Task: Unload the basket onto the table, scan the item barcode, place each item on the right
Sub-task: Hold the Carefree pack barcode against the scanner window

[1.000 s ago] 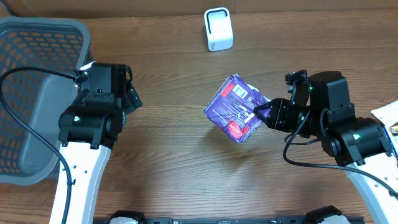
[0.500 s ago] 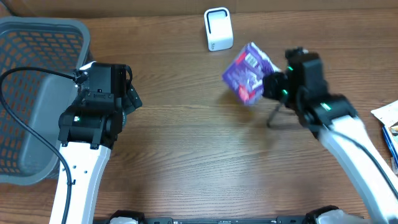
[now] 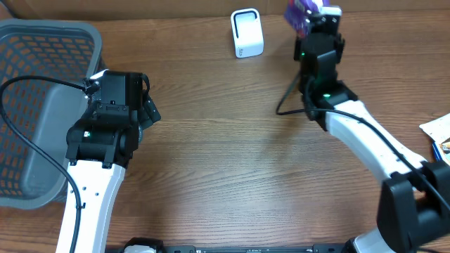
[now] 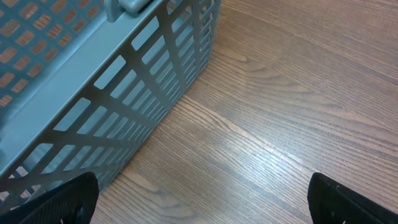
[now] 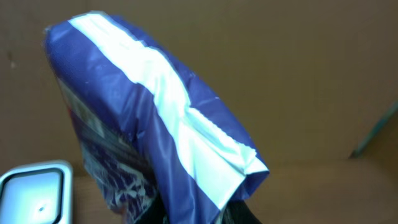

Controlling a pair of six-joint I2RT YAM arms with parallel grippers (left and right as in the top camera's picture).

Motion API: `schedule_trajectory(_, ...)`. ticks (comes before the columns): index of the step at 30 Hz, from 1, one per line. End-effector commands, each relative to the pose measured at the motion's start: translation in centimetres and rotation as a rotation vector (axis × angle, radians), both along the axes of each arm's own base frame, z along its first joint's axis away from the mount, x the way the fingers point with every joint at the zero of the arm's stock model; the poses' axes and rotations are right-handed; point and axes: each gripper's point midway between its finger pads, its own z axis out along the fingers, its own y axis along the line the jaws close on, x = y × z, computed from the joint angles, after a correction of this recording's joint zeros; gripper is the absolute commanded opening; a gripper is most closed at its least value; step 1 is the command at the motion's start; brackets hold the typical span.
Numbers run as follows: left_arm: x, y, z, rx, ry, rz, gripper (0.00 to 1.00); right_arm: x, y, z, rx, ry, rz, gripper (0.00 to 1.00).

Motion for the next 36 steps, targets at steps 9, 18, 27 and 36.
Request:
schedule_trajectory(9, 0.0, -0.2, 0.1, -0.009, -0.008, 0.003, 1.00, 3.5, 4.3, -1.7, -0.758, -0.128, -0.052, 0.04)
schedule_trajectory(18, 0.0, -0.2, 0.1, -0.009, -0.008, 0.003, 1.00, 5.8, 7.4, -5.5, -0.968, -0.093, 0.056, 0.04)
schedule_trajectory(27, 0.0, -0.2, 0.1, -0.009, -0.009, 0.003, 0.99, 7.4, 10.4, -8.1, -1.121, -0.079, 0.159, 0.04)
schedule_trajectory(36, 0.0, -0.2, 0.1, -0.009, -0.009, 0.003, 1.00, 7.8, 13.6, -9.5, -1.157, -0.079, 0.255, 0.04)
